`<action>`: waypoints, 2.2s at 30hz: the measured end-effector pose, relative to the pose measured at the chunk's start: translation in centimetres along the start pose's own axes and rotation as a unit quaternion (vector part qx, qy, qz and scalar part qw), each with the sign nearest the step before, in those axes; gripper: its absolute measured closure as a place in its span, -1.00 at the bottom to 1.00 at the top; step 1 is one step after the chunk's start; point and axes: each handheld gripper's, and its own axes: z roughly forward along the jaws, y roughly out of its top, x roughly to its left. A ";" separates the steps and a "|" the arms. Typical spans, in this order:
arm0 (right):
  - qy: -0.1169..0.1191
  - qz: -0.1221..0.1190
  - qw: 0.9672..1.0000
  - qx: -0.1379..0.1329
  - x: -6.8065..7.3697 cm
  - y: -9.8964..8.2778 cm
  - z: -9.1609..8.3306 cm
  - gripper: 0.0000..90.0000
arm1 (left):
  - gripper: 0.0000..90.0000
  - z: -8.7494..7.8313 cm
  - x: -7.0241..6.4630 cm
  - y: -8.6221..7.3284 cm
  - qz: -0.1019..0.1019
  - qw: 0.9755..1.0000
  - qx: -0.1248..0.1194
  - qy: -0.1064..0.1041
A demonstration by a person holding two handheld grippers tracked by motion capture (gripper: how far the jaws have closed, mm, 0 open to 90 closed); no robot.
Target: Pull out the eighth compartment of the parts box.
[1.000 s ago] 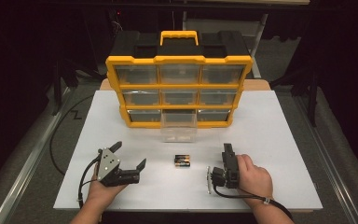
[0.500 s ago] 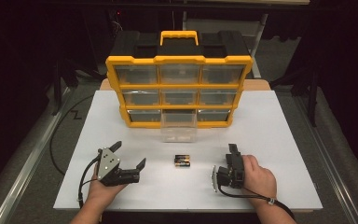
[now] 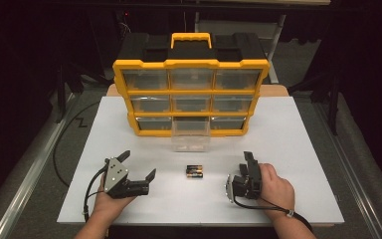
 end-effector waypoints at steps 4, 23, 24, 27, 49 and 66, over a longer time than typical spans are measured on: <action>0.006 0.000 1.000 -0.004 0.0 0.0 0.0 -0.16 | -0.99 0.0 0.0 0.0 0.001 1.000 0.000 -0.001; 0.025 0.038 0.999 -0.022 -0.4 0.3 -0.2 -0.67 | -0.99 -0.1 0.0 0.1 0.002 1.000 -0.002 -0.001; 0.026 0.044 0.998 -0.022 -0.4 0.3 -0.2 -0.73 | -0.99 -0.1 0.0 0.1 0.002 1.000 -0.002 -0.001; 0.029 0.059 0.998 -0.022 -0.5 0.2 -0.1 -0.85 | -0.99 -0.1 0.0 0.1 0.002 1.000 -0.002 -0.001; 0.067 0.190 0.979 -0.036 -1.6 -1.1 0.4 -0.98 | -0.99 0.0 0.0 0.0 0.002 1.000 0.001 -0.002; 0.129 0.352 0.926 -0.050 -2.3 -2.6 1.0 -0.98 | -0.99 0.0 0.1 0.0 0.000 1.000 0.001 -0.001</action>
